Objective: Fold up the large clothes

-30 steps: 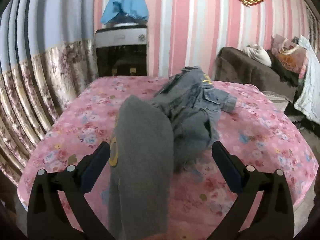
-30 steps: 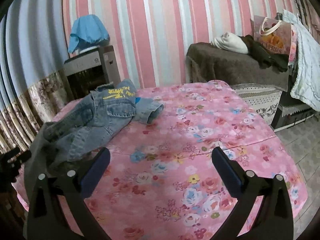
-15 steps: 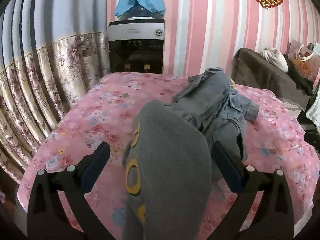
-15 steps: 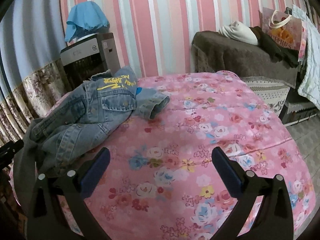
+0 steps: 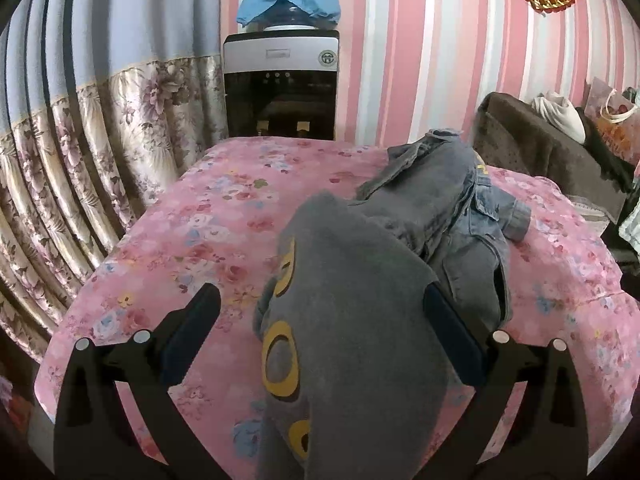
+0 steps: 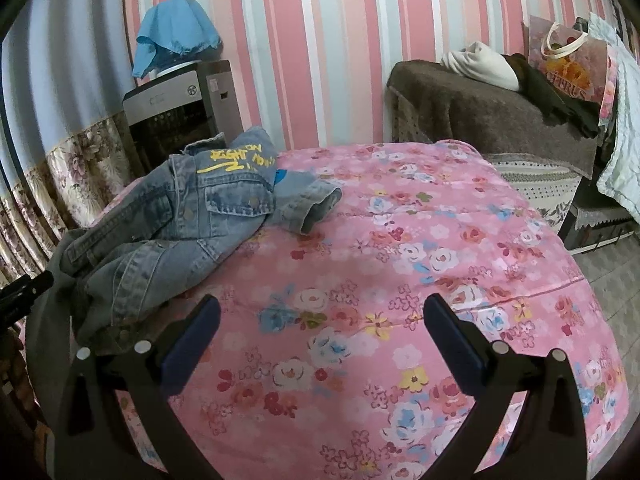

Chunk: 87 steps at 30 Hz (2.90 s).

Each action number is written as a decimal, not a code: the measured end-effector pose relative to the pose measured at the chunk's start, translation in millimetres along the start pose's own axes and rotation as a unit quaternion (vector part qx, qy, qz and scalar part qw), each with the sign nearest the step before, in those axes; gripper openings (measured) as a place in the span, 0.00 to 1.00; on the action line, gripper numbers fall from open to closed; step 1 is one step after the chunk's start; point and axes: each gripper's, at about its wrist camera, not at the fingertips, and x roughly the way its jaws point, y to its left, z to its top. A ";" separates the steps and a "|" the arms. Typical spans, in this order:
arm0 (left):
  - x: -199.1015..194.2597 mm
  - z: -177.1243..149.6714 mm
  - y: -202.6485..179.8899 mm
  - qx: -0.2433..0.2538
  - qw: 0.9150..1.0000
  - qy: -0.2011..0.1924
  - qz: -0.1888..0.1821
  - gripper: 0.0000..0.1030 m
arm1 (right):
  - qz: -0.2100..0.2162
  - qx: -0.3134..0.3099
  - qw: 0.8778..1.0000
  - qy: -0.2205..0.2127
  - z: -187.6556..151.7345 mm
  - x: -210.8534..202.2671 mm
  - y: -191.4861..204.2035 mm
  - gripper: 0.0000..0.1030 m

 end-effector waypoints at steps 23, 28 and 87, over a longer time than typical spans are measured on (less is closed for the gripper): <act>29.7 23.9 -3.2 0.057 0.998 0.021 -0.018 0.25 | 0.005 -0.004 1.000 0.009 3.9 9.8 3.6 0.99; 30.3 59.7 9.7 0.076 0.997 -0.014 0.007 0.21 | 0.006 -0.017 1.000 0.001 12.5 9.6 7.5 0.99; 136.8 191.8 39.8 0.016 0.995 -0.059 0.074 0.88 | -0.125 0.158 0.979 -0.027 91.5 41.7 -230.9 0.73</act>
